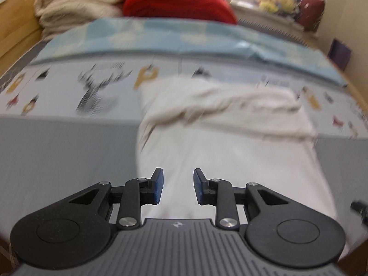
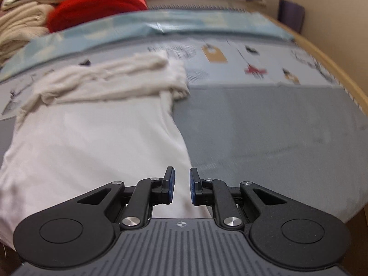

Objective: Fold small clothes

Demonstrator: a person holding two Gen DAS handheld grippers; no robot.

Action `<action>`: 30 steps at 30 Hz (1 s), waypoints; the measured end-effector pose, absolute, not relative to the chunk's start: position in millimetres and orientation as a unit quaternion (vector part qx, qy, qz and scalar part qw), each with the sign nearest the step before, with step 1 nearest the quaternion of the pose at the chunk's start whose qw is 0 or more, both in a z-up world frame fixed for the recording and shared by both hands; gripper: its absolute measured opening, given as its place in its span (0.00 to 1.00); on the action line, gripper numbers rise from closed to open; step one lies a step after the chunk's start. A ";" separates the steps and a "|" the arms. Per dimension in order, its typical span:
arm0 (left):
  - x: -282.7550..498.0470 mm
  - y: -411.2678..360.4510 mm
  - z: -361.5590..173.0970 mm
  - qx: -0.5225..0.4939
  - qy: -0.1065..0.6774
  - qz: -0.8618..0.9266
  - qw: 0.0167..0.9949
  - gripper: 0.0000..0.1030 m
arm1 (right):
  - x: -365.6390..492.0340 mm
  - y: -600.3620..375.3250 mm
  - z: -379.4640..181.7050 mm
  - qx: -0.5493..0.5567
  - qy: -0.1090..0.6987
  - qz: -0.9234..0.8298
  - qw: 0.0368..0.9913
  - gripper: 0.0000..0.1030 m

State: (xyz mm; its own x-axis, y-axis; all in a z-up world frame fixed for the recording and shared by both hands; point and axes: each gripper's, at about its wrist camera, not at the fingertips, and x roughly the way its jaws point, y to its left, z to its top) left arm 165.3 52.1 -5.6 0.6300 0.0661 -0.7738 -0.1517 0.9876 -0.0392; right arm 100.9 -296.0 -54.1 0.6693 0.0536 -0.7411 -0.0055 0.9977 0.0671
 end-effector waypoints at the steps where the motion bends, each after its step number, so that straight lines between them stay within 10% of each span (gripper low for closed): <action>1: 177.6 50.2 -1.8 -0.053 0.420 0.051 0.904 0.31 | 100.9 -294.4 -48.2 0.034 0.392 0.023 0.919 0.14; 15: 277.3 96.9 -45.2 -0.128 0.427 0.071 0.893 0.17 | 229.4 -242.5 -12.5 0.128 0.343 0.095 0.926 0.04; 21: 281.1 107.9 -52.2 -0.105 0.426 0.082 0.895 0.17 | 328.6 -234.1 -74.6 0.229 0.379 0.028 0.896 0.33; 30: 278.1 190.2 -45.6 -0.140 0.411 0.139 0.890 0.17 | 400.3 -232.4 -138.8 0.297 0.395 -0.065 0.867 0.33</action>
